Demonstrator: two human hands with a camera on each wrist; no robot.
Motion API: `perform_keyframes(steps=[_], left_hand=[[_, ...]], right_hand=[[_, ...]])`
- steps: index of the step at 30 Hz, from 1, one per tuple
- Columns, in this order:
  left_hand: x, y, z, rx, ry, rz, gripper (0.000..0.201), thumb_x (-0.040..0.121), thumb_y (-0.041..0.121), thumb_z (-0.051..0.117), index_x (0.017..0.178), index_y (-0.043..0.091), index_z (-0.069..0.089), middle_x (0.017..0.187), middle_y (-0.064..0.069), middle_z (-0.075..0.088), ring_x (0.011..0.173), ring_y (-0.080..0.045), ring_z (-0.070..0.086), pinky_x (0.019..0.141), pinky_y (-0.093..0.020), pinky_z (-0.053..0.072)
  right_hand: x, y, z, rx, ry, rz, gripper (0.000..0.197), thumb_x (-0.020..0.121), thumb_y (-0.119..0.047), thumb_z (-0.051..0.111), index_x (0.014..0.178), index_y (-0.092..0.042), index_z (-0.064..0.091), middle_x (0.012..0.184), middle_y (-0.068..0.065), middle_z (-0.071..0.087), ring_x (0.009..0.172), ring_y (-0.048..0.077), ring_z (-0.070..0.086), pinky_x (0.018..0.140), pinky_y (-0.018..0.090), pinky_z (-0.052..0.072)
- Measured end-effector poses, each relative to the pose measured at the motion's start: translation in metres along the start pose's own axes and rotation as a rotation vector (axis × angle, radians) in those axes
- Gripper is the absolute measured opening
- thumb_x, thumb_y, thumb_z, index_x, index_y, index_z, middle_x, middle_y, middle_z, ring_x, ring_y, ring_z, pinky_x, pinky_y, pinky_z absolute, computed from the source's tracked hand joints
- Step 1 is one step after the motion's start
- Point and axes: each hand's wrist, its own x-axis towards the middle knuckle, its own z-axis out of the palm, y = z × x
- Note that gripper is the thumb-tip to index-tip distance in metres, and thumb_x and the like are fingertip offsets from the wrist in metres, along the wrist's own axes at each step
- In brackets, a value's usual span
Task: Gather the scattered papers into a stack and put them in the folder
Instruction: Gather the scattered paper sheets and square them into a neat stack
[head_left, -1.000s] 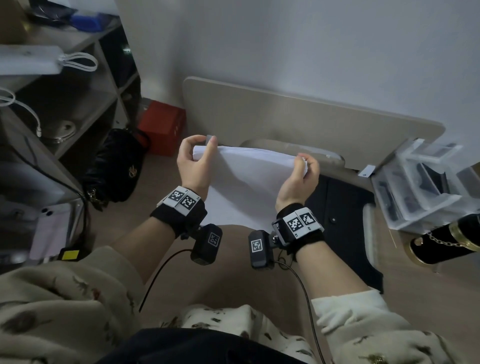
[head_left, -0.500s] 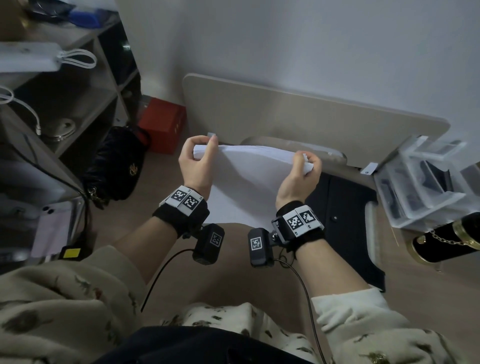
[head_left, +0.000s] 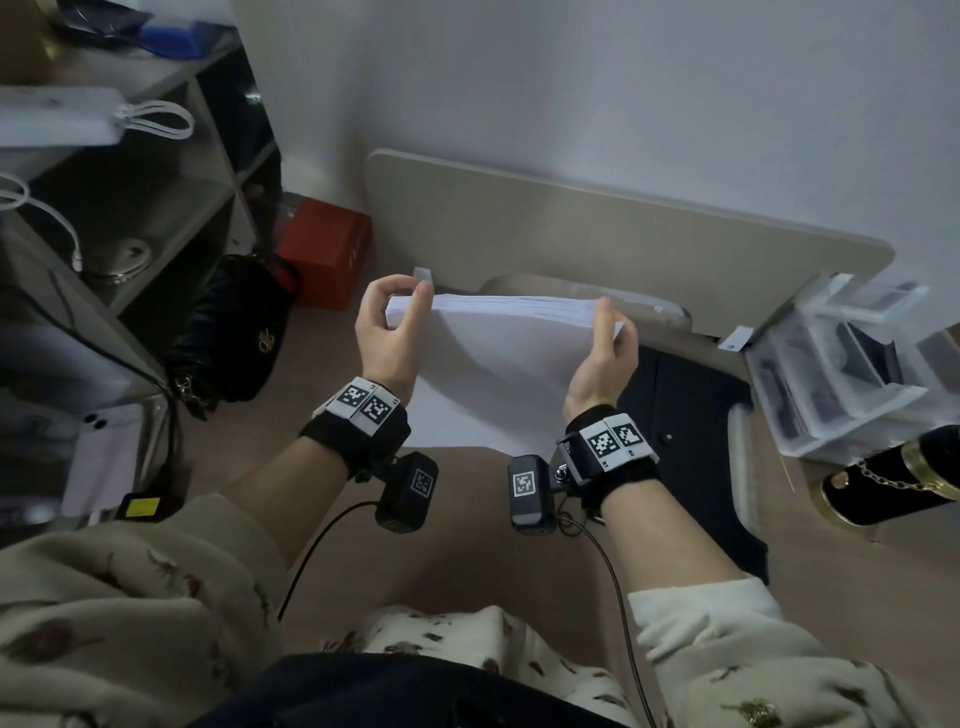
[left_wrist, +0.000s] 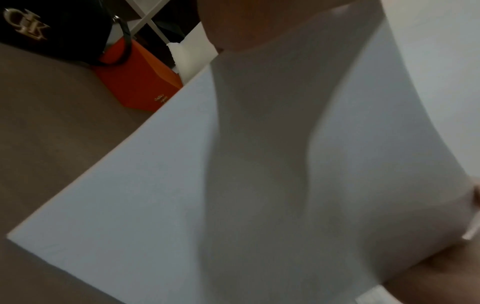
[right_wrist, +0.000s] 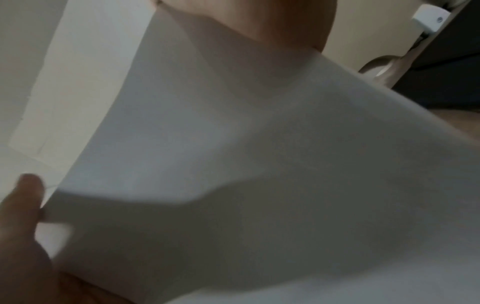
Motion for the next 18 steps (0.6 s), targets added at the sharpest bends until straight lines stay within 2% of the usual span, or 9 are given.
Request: perform_keyframes(steps=[1, 4, 5, 7, 9, 11, 14, 16, 18], left_hand=[[-0.001, -0.002, -0.002, 0.019, -0.008, 0.015, 0.018, 0.070, 0.044, 0.059, 0.083, 0.031, 0.060, 0.090, 0.019, 0.059, 0.093, 0.001, 0.055, 0.089, -0.019, 0.043], [-0.002, -0.011, -0.009, 0.075, -0.062, 0.054, 0.021, 0.068, 0.038, 0.062, 0.089, 0.041, 0.060, 0.096, 0.017, 0.059, 0.100, -0.017, 0.058, 0.098, -0.046, 0.045], [-0.003, -0.012, -0.011, 0.080, -0.096, 0.073, 0.027, 0.067, 0.037, 0.063, 0.093, 0.040, 0.059, 0.098, 0.016, 0.058, 0.099, -0.015, 0.058, 0.097, -0.045, 0.046], [-0.005, -0.012, -0.014, 0.073, -0.171, 0.089, 0.043, 0.065, 0.035, 0.071, 0.104, 0.024, 0.057, 0.098, 0.012, 0.057, 0.088, 0.001, 0.058, 0.085, -0.022, 0.049], [-0.005, -0.016, -0.014, 0.073, -0.216, 0.064, 0.048, 0.066, 0.020, 0.082, 0.107, 0.011, 0.057, 0.092, 0.007, 0.058, 0.076, 0.008, 0.058, 0.072, -0.012, 0.047], [-0.006, -0.017, -0.011, 0.085, -0.217, 0.013, 0.033, 0.070, 0.009, 0.082, 0.096, 0.008, 0.062, 0.085, 0.005, 0.061, 0.070, 0.009, 0.059, 0.067, -0.010, 0.045], [-0.003, -0.011, -0.006, 0.099, -0.201, -0.054, 0.015, 0.072, 0.015, 0.081, 0.072, 0.015, 0.066, 0.068, 0.008, 0.063, 0.059, 0.005, 0.057, 0.059, -0.011, 0.043], [0.000, -0.003, -0.001, 0.060, -0.154, -0.071, 0.016, 0.072, 0.018, 0.082, 0.068, 0.017, 0.066, 0.063, 0.010, 0.062, 0.057, 0.002, 0.055, 0.056, -0.013, 0.043], [0.001, 0.005, 0.005, 0.002, -0.081, -0.102, 0.017, 0.071, 0.020, 0.083, 0.071, 0.013, 0.068, 0.068, 0.003, 0.064, 0.059, -0.004, 0.056, 0.056, -0.016, 0.046]], right_hand=[[0.000, 0.001, -0.002, -0.011, -0.022, -0.004, 0.029, 0.078, -0.055, 0.058, 0.076, -0.027, 0.054, 0.073, -0.011, 0.048, 0.069, 0.004, 0.047, 0.072, 0.023, 0.041], [0.000, 0.002, -0.007, -0.001, -0.090, 0.011, 0.034, 0.066, -0.062, 0.065, 0.086, -0.034, 0.062, 0.079, -0.008, 0.053, 0.079, 0.012, 0.051, 0.082, 0.039, 0.046], [0.001, 0.003, -0.008, 0.016, -0.109, 0.022, 0.039, 0.063, -0.062, 0.069, 0.088, -0.034, 0.062, 0.081, -0.008, 0.056, 0.082, 0.014, 0.053, 0.085, 0.042, 0.047], [0.003, 0.008, -0.011, 0.017, -0.130, 0.039, 0.049, 0.057, -0.067, 0.074, 0.092, -0.034, 0.063, 0.089, -0.007, 0.060, 0.090, 0.017, 0.056, 0.092, 0.047, 0.047], [0.002, 0.012, -0.015, -0.003, -0.144, 0.050, 0.055, 0.053, -0.071, 0.075, 0.092, -0.033, 0.063, 0.089, -0.009, 0.062, 0.088, 0.014, 0.057, 0.090, 0.045, 0.047], [-0.001, 0.011, -0.015, -0.028, -0.145, 0.050, 0.048, 0.054, -0.067, 0.074, 0.083, -0.031, 0.064, 0.075, -0.018, 0.062, 0.076, 0.007, 0.055, 0.080, 0.037, 0.045], [-0.004, 0.005, -0.011, -0.024, -0.129, 0.052, 0.044, 0.052, -0.070, 0.075, 0.071, -0.031, 0.066, 0.071, -0.018, 0.063, 0.078, 0.011, 0.056, 0.079, 0.034, 0.046], [-0.002, 0.000, -0.009, -0.025, -0.131, 0.035, 0.047, 0.052, -0.069, 0.075, 0.075, -0.029, 0.064, 0.077, -0.015, 0.063, 0.081, 0.011, 0.058, 0.080, 0.034, 0.047], [-0.001, -0.006, -0.007, -0.032, -0.148, 0.022, 0.043, 0.056, -0.061, 0.074, 0.083, -0.030, 0.063, 0.079, -0.015, 0.064, 0.081, 0.009, 0.059, 0.081, 0.036, 0.050]])
